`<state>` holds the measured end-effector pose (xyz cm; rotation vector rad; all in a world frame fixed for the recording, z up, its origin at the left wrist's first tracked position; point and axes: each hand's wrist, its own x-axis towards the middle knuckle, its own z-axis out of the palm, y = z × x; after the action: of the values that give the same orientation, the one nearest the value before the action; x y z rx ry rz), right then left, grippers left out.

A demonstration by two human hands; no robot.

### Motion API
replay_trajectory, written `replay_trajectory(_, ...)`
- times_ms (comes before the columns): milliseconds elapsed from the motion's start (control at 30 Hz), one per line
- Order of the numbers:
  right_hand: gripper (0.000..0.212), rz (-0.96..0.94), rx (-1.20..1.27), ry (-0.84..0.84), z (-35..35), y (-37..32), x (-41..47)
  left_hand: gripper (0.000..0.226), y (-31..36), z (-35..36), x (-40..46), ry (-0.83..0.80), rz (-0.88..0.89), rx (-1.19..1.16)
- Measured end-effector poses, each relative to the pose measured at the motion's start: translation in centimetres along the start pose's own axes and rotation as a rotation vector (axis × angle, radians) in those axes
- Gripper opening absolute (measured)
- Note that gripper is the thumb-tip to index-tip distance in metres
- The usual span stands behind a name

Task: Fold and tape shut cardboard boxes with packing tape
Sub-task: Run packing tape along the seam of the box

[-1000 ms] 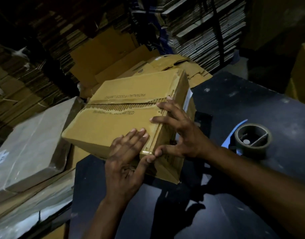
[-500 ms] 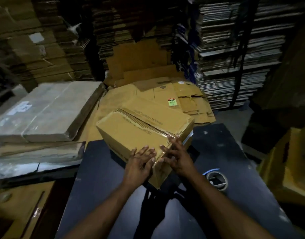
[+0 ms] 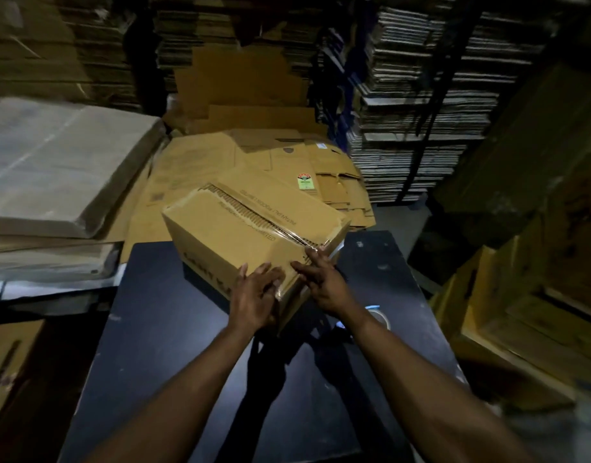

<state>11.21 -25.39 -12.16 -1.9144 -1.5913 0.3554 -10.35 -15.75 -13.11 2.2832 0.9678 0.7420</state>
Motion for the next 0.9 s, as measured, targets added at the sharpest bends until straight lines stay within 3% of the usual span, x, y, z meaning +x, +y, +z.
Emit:
replay_trajectory(133, 0.039, 0.092, -0.036, 0.067, -0.6, -2.6, -1.2, 0.032, 1.7, -1.2, -0.2, 0.004, -0.084, -0.074)
replay_trajectory(233, 0.033, 0.111, -0.161, 0.102, 0.1, -5.5, -3.7, 0.053, 2.5, -3.0, -1.5, -0.138, -0.088, 0.134)
replay_trajectory(300, 0.030, 0.082, -0.198, 0.085, 0.2, -6.9, -4.7, 0.066, 1.7, -3.7, -2.4, -0.047, -0.096, 0.110)
replay_trajectory(433, 0.022, 0.026, -0.033, 0.149, -2.2, -6.2, -4.0, 0.053, -0.9, -3.7, -4.7, 0.002, 0.047, 0.191)
replay_trajectory(533, 0.034, 0.127, -0.199, 0.173, -4.8, -2.6, -1.3, 0.045, -1.8, -3.9, -5.2, 0.000, 0.141, 0.278)
replay_trajectory(633, 0.057, 0.239, -0.345, -0.033, -6.0, 0.2, 0.6, 0.043, -2.2, -3.9, -5.1, 0.040, 0.153, 0.341)
replay_trajectory(700, 0.060, 0.197, -0.386, -0.082, -6.3, 0.0, 0.7, 0.041, -2.8, -4.4, -4.8, 0.042, 0.101, 0.408)
replay_trajectory(800, 0.045, 0.126, -0.466, -0.126, -6.6, -3.5, -0.1, 0.048, -4.4, -7.0, -4.5, 0.005, -0.068, 0.593)
replay_trajectory(833, 0.040, 0.116, -0.466, -0.142, -6.4, -4.9, -0.6, 0.056, -4.7, -7.9, -4.3, -0.013, -0.135, 0.617)
replay_trajectory(900, 0.034, 0.070, -0.446, -0.172, -5.5, -7.4, -1.9, 0.052, -3.9, -9.2, -3.8, 0.004, -0.233, 0.605)
